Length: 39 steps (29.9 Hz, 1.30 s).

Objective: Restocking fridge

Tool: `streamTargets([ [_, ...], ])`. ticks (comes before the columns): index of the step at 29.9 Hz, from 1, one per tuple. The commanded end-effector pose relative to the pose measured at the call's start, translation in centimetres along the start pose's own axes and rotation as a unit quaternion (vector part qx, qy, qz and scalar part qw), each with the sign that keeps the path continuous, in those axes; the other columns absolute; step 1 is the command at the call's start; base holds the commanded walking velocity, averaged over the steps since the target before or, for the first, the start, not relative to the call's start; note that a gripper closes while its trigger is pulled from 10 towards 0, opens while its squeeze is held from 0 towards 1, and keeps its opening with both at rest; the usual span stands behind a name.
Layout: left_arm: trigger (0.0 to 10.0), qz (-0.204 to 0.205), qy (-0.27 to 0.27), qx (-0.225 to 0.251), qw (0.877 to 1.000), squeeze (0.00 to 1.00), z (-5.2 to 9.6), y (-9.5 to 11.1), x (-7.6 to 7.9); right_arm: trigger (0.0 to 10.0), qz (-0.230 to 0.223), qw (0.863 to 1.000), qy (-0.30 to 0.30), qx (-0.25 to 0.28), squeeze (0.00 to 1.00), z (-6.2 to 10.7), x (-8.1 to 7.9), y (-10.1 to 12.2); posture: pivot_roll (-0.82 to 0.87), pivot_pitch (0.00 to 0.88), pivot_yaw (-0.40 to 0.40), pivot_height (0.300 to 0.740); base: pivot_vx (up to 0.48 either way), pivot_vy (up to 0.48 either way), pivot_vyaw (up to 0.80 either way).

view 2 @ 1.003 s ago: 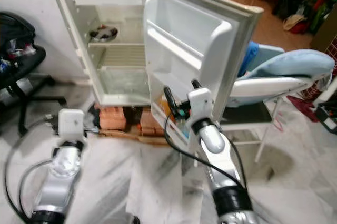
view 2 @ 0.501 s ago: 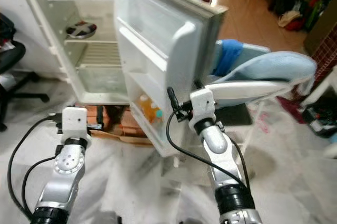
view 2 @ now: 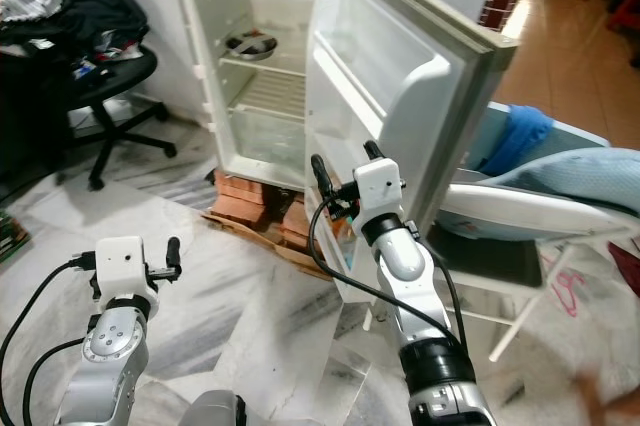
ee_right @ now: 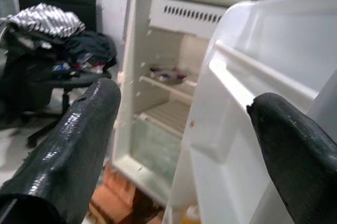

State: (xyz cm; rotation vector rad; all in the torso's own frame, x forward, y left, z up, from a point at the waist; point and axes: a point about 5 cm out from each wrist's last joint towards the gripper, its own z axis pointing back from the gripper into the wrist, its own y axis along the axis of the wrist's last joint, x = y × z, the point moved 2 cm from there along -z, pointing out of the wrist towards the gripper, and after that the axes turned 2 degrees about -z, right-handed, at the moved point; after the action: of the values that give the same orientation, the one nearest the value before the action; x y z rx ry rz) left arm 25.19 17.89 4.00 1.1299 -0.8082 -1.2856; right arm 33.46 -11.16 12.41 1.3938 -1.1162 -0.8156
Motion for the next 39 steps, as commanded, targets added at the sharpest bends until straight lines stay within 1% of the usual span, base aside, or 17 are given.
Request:
streamTargets([
  [1,10.0,-0.006,-0.021,0.003,1.000,0.00,-0.2,0.6,0.6,10.0,0.005,1.000,-0.030,0.001,0.00,-0.7,1.3,0.4,0.12,0.000,-0.022,0.740,0.000,0.000,0.00],
  [9,10.0,-0.006,-0.038,-0.016,0.999,0.00,-0.1,0.2,1.0,10.0,0.003,0.996,-0.078,-0.051,0.00,-0.8,2.0,-1.1,0.11,0.000,-0.019,0.740,0.000,0.000,0.00],
  [11,10.0,-0.009,-0.043,-0.018,0.999,0.00,-0.2,0.1,1.1,10.0,-0.035,0.998,-0.052,-0.030,0.00,-2.1,0.3,-0.1,0.12,0.000,-0.018,0.740,0.000,0.000,0.00],
  [14,10.0,-0.010,-0.044,-0.019,0.999,0.00,-0.2,0.1,1.1,10.0,-0.041,0.998,-0.048,-0.026,0.00,-2.2,0.1,0.1,0.12,0.000,-0.018,0.740,0.000,0.000,0.00],
  [17,10.0,-0.013,-0.048,-0.016,0.999,0.00,-0.3,0.2,1.2,10.0,-0.107,0.994,-0.002,0.004,0.00,-3.4,-2.0,1.8,0.12,0.000,-0.016,0.740,0.000,0.000,0.00],
  [18,10.0,-0.013,-0.048,-0.016,0.999,0.00,-0.3,0.2,1.2,10.0,-0.107,0.994,-0.002,0.004,0.00,-3.4,-2.0,1.8,0.12,0.000,-0.016,0.740,0.000,0.000,0.00],
  [19,10.0,-0.014,-0.050,-0.016,0.999,0.00,-0.3,0.3,1.2,10.0,-0.151,0.988,0.042,0.016,0.00,-3.7,-3.5,2.8,0.12,0.000,-0.017,0.740,0.000,0.000,0.00],
  [20,10.0,-0.014,-0.051,-0.016,0.998,0.00,-0.3,0.3,1.2,10.0,-0.234,0.964,0.124,0.025,0.00,-3.4,-5.4,4.3,0.12,0.000,-0.018,0.740,0.000,0.000,0.00],
  [22,10.0,-0.015,-0.053,-0.017,0.998,0.00,-0.2,0.3,1.2,10.0,-0.326,0.898,0.294,0.043,0.00,-1.2,-8.3,7.2,0.12,0.000,-0.019,0.740,0.000,0.000,0.00],
  [23,10.0,-0.015,-0.053,-0.017,0.998,0.00,-0.2,0.3,1.2,10.0,-0.328,0.876,0.350,0.047,0.00,0.1,-9.0,8.0,0.12,0.000,-0.019,0.740,0.000,0.000,0.00],
  [24,10.0,-0.015,-0.054,-0.017,0.998,0.00,-0.2,0.3,1.2,10.0,-0.304,0.869,0.390,0.031,0.00,1.4,-9.1,7.6,0.12,0.000,-0.020,0.740,0.000,0.000,0.00],
  [25,10.0,-0.015,-0.054,-0.017,0.998,0.00,-0.2,0.3,1.2,10.0,-0.304,0.869,0.390,0.031,0.00,1.4,-9.1,7.6,0.12,0.000,-0.020,0.740,0.000,0.000,0.00],
  [26,10.0,-0.016,-0.055,-0.018,0.998,0.00,-0.2,0.2,1.2,10.0,-0.272,0.875,0.401,-0.006,0.00,2.4,-8.5,5.6,0.12,0.000,-0.020,0.740,0.000,0.000,0.00],
  [29,10.0,-0.015,-0.056,-0.019,0.998,0.00,-0.2,0.2,1.2,10.0,-0.262,0.861,0.430,-0.066,0.00,4.5,-7.4,3.2,0.12,0.000,-0.019,0.740,0.000,0.000,0.00],
  [32,10.0,-0.016,-0.059,-0.020,0.998,0.00,-0.2,0.2,1.2,10.0,-0.227,0.828,0.493,-0.142,0.00,8.6,-5.8,0.7,0.11,0.000,-0.015,0.740,0.000,0.000,0.00],
  [36,10.0,-0.018,-0.063,-0.021,0.998,0.00,-0.3,0.2,1.3,10.0,-0.193,0.808,0.518,-0.205,0.00,11.1,-4.0,-1.1,0.10,0.005,-0.011,0.740,0.000,0.000,0.00],
  [39,10.0,-0.021,-0.067,-0.023,0.997,0.00,-0.3,0.2,1.4,10.0,-0.034,0.828,0.465,-0.312,0.00,11.6,-0.4,-5.6,0.10,0.004,-0.006,0.740,0.000,0.000,0.00],
])
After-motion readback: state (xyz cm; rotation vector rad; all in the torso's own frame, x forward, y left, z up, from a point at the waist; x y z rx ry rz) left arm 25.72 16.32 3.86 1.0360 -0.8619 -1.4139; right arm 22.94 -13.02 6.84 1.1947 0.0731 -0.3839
